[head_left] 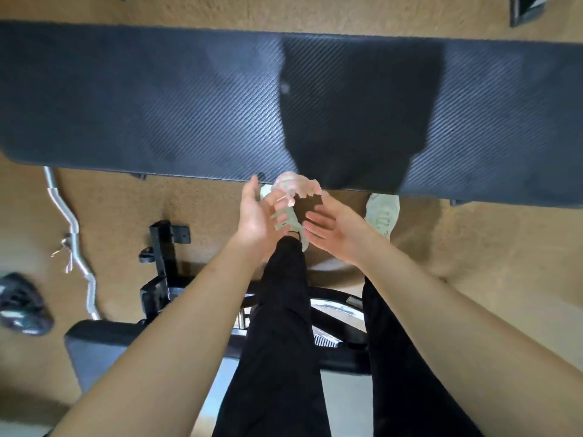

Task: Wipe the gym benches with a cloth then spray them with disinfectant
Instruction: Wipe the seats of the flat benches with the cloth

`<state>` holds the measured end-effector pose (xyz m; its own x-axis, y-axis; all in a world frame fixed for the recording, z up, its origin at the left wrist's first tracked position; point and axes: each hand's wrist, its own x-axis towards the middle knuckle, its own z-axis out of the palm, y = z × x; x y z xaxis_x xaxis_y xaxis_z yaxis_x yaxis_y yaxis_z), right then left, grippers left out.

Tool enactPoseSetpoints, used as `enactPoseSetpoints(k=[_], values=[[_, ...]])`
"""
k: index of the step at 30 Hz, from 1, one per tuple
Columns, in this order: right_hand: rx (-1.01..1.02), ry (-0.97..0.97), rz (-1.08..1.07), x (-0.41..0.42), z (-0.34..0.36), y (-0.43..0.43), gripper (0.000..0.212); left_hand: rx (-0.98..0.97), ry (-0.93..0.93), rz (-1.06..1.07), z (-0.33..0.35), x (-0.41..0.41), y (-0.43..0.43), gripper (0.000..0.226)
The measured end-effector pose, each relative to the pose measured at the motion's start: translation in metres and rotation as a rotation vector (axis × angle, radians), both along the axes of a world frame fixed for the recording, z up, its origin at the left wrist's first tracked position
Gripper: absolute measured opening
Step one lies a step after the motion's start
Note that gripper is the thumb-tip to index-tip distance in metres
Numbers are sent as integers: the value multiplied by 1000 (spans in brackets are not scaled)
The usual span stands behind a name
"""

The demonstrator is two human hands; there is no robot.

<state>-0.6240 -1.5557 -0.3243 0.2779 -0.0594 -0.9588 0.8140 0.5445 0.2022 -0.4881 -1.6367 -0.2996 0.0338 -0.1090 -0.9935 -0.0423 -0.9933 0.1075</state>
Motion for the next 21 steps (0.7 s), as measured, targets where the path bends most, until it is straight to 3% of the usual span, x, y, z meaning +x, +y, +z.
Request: enactPoseSetpoints(k=[7,13,16,18,21], values=[[50,-112,-452,33,-25,-38,38,-54,-51,-295,-6,17,-17,79],[161,-14,-564,31,-31,-36,33,-314,-210,-404,-9,24,-10,50],[161,-11,-629,17,-29,-24,34,-580,-220,-814,-16,29,0,41],[123,-14,-643,5,-29,-14,44,-748,-196,-1198,-16,27,5,51],[86,-30,-703,-15,-28,1,46,-799,-168,-1470,-14,14,7,60]])
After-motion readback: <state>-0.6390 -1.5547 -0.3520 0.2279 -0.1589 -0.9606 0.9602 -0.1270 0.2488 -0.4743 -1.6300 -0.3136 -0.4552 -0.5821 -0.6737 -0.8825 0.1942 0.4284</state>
